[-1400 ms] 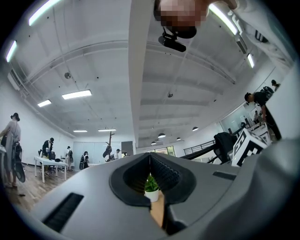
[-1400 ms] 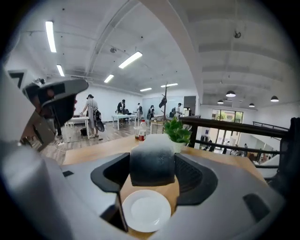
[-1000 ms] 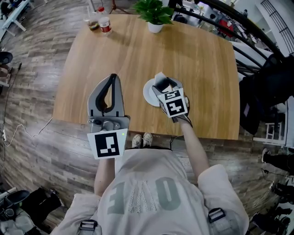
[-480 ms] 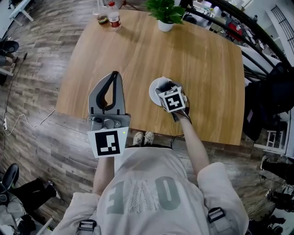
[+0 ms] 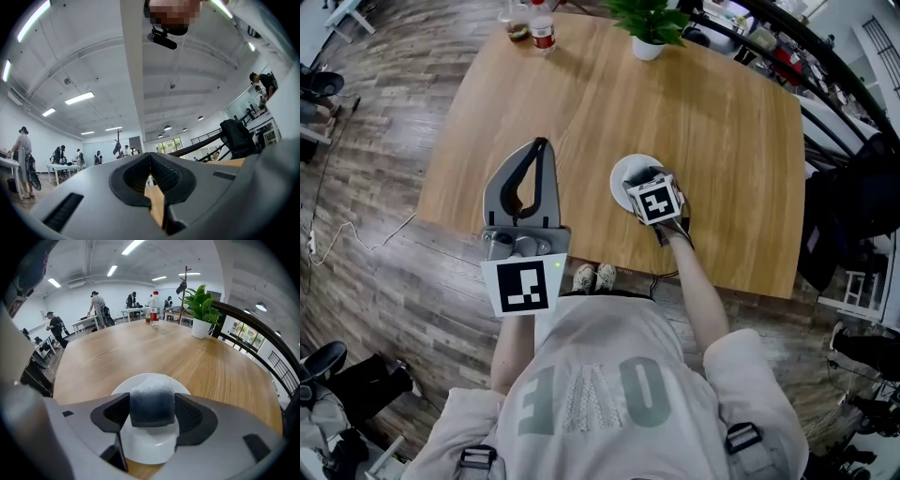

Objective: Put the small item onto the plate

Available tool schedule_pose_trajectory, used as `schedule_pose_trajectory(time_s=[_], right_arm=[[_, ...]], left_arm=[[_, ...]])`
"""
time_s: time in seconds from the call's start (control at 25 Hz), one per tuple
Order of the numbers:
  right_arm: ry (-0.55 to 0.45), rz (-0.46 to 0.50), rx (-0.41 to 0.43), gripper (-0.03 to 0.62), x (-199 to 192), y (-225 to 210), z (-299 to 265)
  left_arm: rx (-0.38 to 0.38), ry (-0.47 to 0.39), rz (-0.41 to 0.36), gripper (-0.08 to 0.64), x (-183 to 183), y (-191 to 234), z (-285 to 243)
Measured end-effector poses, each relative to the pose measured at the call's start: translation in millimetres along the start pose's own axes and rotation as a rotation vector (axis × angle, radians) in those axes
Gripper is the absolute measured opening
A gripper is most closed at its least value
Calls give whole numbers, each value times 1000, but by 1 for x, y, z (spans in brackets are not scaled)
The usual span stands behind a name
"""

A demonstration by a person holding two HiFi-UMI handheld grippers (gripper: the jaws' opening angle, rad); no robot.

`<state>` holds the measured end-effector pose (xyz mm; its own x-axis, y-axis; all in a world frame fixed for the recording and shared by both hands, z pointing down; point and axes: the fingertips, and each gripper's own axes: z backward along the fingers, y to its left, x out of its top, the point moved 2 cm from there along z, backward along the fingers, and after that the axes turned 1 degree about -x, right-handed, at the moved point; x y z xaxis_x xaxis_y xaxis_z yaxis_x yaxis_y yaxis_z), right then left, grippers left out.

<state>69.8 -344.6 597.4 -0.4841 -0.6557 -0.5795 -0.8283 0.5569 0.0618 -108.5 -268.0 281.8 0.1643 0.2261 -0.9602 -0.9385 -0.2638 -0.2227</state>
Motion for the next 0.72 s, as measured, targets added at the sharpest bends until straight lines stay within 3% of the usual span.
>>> schedule_pose_trajectory(time_s=[0.72], right_arm=[[31, 8, -25, 301, -3, -3, -6]], left_arm=[[-1, 16, -5, 9, -5, 5, 9]])
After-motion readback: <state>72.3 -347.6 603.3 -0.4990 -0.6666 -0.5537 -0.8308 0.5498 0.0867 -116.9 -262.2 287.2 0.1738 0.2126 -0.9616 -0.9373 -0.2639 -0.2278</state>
